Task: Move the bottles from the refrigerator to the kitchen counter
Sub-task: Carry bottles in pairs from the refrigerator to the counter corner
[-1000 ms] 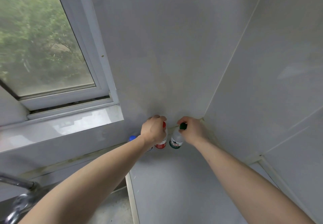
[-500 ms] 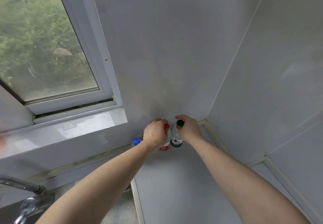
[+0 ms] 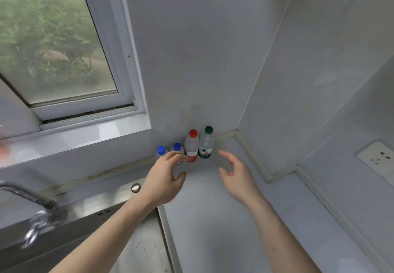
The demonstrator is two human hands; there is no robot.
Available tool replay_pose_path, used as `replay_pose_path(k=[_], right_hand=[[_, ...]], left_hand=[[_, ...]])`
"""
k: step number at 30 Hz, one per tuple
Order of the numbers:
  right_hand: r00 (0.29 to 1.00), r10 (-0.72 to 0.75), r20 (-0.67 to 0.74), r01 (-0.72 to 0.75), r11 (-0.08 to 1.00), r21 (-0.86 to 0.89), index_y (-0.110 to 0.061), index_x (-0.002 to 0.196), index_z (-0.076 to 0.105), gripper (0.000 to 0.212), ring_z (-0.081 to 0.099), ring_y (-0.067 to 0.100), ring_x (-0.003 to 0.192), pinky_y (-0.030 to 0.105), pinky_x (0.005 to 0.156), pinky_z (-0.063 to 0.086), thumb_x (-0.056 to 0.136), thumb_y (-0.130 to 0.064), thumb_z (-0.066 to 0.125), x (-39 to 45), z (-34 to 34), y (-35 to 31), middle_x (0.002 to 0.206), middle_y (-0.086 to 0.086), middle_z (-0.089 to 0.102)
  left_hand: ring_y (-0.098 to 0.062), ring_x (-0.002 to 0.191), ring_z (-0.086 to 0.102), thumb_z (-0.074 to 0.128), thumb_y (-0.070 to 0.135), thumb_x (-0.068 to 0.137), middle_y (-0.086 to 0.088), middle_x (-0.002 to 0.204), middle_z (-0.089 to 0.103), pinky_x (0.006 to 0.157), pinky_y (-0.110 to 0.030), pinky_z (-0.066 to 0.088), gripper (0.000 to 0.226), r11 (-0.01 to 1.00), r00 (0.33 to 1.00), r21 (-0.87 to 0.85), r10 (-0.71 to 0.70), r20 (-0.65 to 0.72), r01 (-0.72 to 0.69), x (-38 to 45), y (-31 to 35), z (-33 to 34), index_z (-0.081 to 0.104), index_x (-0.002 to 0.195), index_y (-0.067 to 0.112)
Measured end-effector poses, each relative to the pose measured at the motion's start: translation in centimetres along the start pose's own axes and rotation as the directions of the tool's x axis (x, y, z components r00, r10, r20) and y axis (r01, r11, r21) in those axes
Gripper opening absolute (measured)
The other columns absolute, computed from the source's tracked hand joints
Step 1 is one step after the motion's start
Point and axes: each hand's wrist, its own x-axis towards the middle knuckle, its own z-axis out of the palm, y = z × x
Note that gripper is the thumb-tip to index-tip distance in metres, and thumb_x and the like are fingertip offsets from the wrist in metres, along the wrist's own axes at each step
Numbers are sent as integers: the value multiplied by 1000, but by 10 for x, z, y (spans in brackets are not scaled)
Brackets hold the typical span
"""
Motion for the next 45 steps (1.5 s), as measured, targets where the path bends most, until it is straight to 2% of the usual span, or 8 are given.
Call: replay_pose_path(k=[9,12,17,24,33,38,42,45], right_hand=[[1000,-26,3,26,991,-133,-35,154,44,55,29,1,151,27,125,25,103,-22,60,-121,-20,12,165,-16,31],[999,7,-47,-14,989,-146,-35,155,42,56,27,-2,150,17,121,18,103,-26,61,-158,-28,20,164,-20,29],[978,150,-148,-164,982,-94,-44,156,35,59,20,-8,150,17,118,16,103,-33,60,-230,-45,43,162,-31,21],[894,298,-335,-302,952,42,-49,158,27,63,14,-9,152,26,126,16,104,-37,58,-347,-67,83,166,-31,14],[736,372,-566,-367,921,128,-50,155,34,63,16,-7,152,21,122,16,102,-35,63,-496,-105,122,165,-31,17],[605,454,-655,-410,882,233,-47,153,40,60,21,-10,149,14,118,27,100,-34,65,-623,-120,154,165,-29,22],[499,521,-692,-433,842,322,-53,151,38,60,22,-8,151,33,126,27,100,-36,64,-716,-125,171,163,-34,20],[416,543,-730,-460,818,346,-53,152,37,61,22,-11,149,24,121,29,100,-35,64,-769,-123,180,163,-35,19]], left_hand=[[-9,136,41,62,42,98,20,154,37,111,-27,36,47,997,971,45,51,232,-63,-97,27,-7,47,143,40],[-7,138,39,61,42,99,20,155,36,112,-25,35,48,992,957,46,100,274,-117,-105,39,2,46,144,41],[-12,140,39,61,40,99,17,156,36,113,-28,35,49,970,906,27,214,365,-240,-115,67,30,45,145,38],[-12,146,29,60,45,98,20,160,28,116,-26,27,53,871,758,-23,439,483,-491,-151,146,69,40,148,45],[-9,147,26,61,43,98,24,161,25,114,-21,25,51,721,567,-146,638,521,-677,-223,263,120,44,146,45],[-3,148,22,60,42,98,29,161,22,115,-19,20,50,636,401,-288,712,577,-716,-311,339,172,44,145,47],[-1,147,22,59,42,98,28,160,24,120,-23,21,49,542,247,-398,769,589,-740,-386,391,208,45,145,45],[2,146,21,61,39,98,28,158,26,121,-22,17,49,472,144,-459,799,584,-753,-431,421,232,48,145,43]])
